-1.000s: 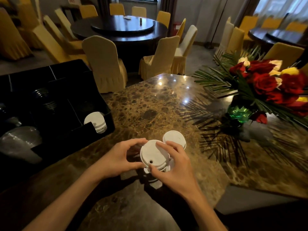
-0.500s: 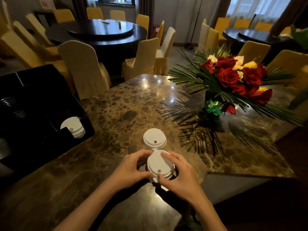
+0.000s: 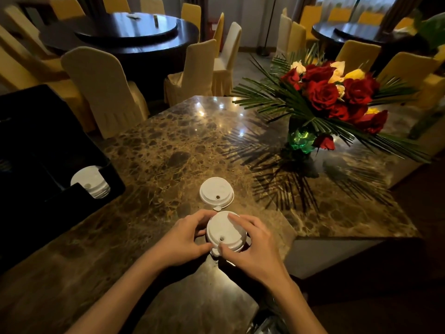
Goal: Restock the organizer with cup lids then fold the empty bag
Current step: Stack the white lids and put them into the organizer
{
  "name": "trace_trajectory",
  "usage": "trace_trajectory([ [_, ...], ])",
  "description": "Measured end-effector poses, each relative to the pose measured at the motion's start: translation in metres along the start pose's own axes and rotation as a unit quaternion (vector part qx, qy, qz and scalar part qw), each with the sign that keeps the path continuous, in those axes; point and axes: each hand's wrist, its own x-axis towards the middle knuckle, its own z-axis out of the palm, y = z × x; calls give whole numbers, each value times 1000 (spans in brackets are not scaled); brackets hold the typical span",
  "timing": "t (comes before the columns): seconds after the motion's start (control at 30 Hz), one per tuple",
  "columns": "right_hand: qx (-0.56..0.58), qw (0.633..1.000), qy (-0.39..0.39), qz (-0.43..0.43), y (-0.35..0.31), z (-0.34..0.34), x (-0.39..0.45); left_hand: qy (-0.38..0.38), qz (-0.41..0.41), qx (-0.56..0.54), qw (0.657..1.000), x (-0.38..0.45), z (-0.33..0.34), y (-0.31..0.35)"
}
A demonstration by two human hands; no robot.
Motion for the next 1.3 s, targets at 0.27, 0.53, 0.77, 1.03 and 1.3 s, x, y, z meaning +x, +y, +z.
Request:
trace_trajectory([
  [0.27, -5, 999, 23, 29, -5, 8, -6, -42, 8, 56, 998, 7, -9, -3],
  [0.53, 12, 997, 34, 65, -5, 2, -12, -31, 22, 14, 999, 10, -11, -3],
  [0.77, 41, 999, 0, 31, -8, -15, 5, 40, 14, -14, 999, 13, -5, -5],
  [1.03, 24, 999, -36, -17, -11, -32, 76, 153, 32, 39, 987, 51, -15, 4],
  [1.3, 5, 997, -74, -24, -10, -15, 115, 193, 2, 64, 979, 70, -21, -13],
])
